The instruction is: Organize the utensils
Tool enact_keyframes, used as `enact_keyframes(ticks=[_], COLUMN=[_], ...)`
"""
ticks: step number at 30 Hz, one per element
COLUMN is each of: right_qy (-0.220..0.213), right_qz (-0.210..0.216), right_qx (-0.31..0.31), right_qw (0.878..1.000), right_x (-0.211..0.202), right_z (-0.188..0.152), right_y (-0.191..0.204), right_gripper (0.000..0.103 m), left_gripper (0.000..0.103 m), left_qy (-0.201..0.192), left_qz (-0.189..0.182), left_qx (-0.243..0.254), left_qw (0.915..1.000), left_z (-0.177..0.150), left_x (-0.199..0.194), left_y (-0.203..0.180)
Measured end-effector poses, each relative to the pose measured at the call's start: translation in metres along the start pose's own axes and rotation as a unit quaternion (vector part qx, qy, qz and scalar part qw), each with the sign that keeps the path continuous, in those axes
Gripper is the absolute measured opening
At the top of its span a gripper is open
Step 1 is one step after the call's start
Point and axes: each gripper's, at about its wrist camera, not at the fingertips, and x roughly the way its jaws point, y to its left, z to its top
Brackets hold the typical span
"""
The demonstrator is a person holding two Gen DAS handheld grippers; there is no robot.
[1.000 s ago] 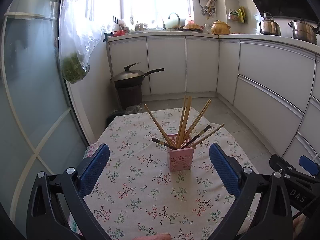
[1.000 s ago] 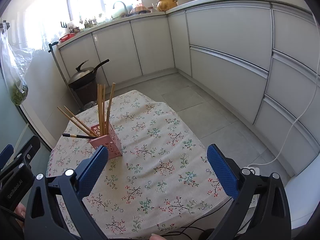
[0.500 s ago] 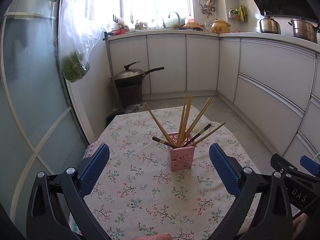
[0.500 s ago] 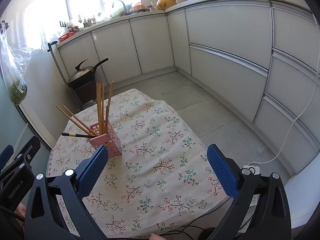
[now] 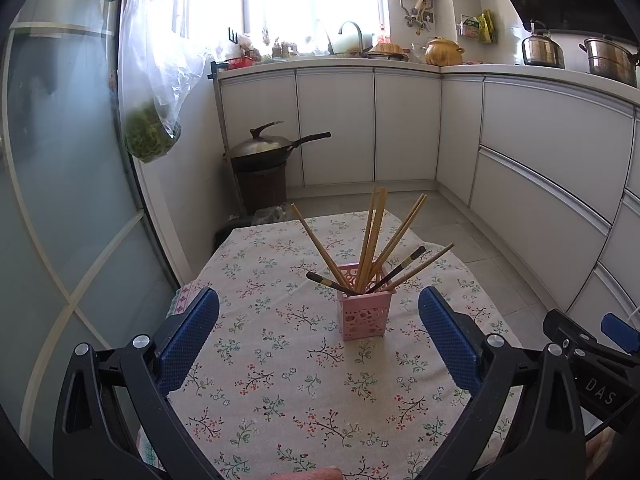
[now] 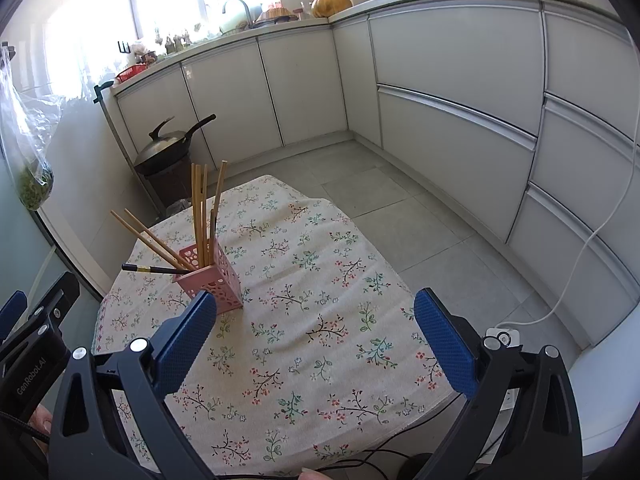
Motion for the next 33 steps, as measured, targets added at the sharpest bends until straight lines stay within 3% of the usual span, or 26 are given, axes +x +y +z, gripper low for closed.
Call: enact_keyframes(ticks=[33], right_qy=[0.006], right_qz=[0.001], right_qx=[0.0], right_qw=[1.0], right_x=[0.0025], right_z=[-0.002], right_y=[-0.0007], right_gripper=[0.096], left_gripper=[0.096], left_qy=[0.007], left_qz=[-0.001], left_qx=[0.009], left_qw=[0.9999], left_z=[-0.004], left_x=[0.0028], left_y=[-0.0029])
